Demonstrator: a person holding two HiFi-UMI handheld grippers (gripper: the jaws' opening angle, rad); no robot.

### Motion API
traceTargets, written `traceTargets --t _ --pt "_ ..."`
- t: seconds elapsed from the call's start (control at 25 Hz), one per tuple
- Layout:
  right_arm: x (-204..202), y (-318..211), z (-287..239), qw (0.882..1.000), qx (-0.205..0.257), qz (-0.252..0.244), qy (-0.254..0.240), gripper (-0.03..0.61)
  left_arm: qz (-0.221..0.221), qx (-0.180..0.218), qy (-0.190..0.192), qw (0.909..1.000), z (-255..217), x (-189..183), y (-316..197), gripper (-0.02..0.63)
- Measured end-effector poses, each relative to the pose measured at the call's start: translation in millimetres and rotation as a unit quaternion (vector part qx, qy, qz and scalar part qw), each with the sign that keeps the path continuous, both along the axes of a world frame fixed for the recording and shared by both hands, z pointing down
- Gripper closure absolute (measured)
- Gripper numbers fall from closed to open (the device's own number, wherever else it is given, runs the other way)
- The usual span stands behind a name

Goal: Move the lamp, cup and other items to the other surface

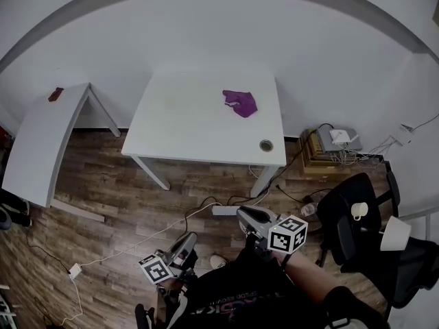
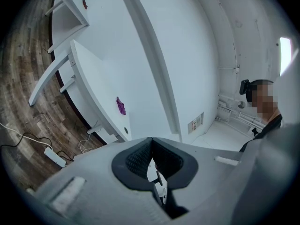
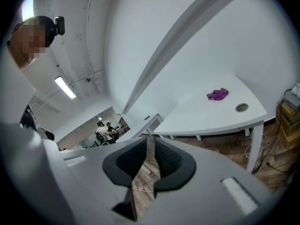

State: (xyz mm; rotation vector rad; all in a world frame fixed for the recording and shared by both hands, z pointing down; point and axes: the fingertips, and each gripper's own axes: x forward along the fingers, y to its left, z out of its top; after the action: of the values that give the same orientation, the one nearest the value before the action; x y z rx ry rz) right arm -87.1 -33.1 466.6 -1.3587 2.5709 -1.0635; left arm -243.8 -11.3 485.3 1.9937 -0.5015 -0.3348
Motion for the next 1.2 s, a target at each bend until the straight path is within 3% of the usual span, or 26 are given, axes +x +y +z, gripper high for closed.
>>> traceTargets --t 0.16,0.6,0.8,1.2 --pt "27.7 -39.8 -1.1 0.999 0.009 0.017 0.027 0.469 -0.030 0.004 -0.006 0.9995 -5.7 -7.4 -12.8 0.618" --pt "125.9 -152.2 8.6 0.992 0.008 0.054 0.111 0.420 -0.108 -0.021 -0.007 0.9939 3.0 9.6 -56.4 0.618" --pt "169.4 -210.0 29.5 0.980 0.015 0.060 0.188 0.397 -0.126 -0.039 -0.006 0.9912 14.3 32.3 -79.3 0.618" --pt "232.2 -356.7 101.4 0.946 -0.011 -0.017 0.324 0.359 -0.136 -0.065 -0.015 0.9885 26.2 89.1 -125.0 0.618"
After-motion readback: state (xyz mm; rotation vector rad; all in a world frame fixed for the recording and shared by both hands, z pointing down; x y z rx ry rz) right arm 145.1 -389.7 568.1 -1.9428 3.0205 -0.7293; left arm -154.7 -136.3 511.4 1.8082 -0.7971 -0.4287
